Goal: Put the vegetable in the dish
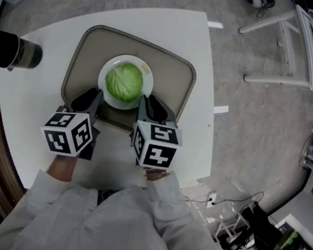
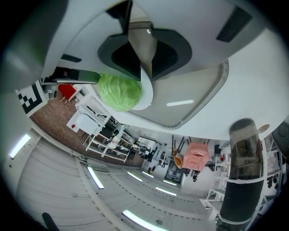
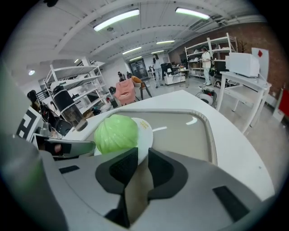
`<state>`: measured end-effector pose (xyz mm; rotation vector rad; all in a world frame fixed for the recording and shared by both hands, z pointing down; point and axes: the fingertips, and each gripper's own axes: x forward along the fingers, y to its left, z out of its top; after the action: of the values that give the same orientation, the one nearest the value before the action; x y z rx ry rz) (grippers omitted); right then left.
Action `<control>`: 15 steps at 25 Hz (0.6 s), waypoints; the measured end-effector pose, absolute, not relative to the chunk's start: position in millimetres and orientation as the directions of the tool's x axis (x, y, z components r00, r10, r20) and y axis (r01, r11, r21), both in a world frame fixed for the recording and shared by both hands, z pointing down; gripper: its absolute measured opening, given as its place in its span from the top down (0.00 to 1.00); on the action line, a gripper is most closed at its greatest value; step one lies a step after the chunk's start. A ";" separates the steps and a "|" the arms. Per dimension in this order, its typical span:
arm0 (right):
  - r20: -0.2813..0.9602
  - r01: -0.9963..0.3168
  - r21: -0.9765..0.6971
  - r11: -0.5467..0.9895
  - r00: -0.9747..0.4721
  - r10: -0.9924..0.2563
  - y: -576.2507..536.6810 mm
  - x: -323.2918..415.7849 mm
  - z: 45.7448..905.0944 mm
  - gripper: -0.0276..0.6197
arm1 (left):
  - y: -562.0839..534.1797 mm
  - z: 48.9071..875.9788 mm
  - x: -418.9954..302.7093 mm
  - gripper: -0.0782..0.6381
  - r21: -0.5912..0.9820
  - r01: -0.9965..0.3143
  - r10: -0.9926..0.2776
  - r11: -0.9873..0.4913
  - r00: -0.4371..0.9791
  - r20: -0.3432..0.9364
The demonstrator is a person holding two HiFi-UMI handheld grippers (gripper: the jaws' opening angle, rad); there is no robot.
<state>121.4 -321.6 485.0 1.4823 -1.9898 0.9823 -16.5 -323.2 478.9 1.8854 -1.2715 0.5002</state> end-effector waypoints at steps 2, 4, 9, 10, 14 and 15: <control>0.718 -0.951 -0.262 0.163 -0.305 -0.626 -321.2 122.9 482.4 0.84 | -323.6 477.6 -19.4 0.81 0.397 -0.900 -0.598 -0.181 0.421 0.682; 0.704 -0.952 -0.262 0.162 -0.303 -0.642 -321.7 126.7 477.0 0.84 | -324.0 473.7 -19.4 0.81 0.405 -0.897 -0.605 -0.179 0.425 0.674; 0.631 -0.941 -0.287 0.180 -0.327 -0.704 -318.7 121.9 448.9 0.84 | -318.3 451.2 -18.8 0.81 0.412 -0.882 -0.633 -0.226 0.455 0.626; 0.611 -0.936 -0.295 0.192 -0.339 -0.715 -316.4 119.7 442.3 0.84 | -316.2 445.3 -17.7 0.81 0.412 -0.879 -0.641 -0.241 0.463 0.613; 0.514 -0.904 -0.342 0.257 -0.409 -0.754 -297.2 110.0 416.3 0.85 | -304.1 419.8 -14.6 0.82 0.423 -0.859 -0.671 -0.290 0.497 0.550; 0.488 -0.896 -0.354 0.268 -0.421 -0.765 -290.4 108.1 409.3 0.86 | -300.2 413.2 -14.6 0.82 0.424 -0.854 -0.677 -0.301 0.505 0.536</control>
<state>108.1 -290.4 409.3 1.5477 -2.3170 0.8755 -14.6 -300.2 413.2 2.0686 -1.2486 0.3354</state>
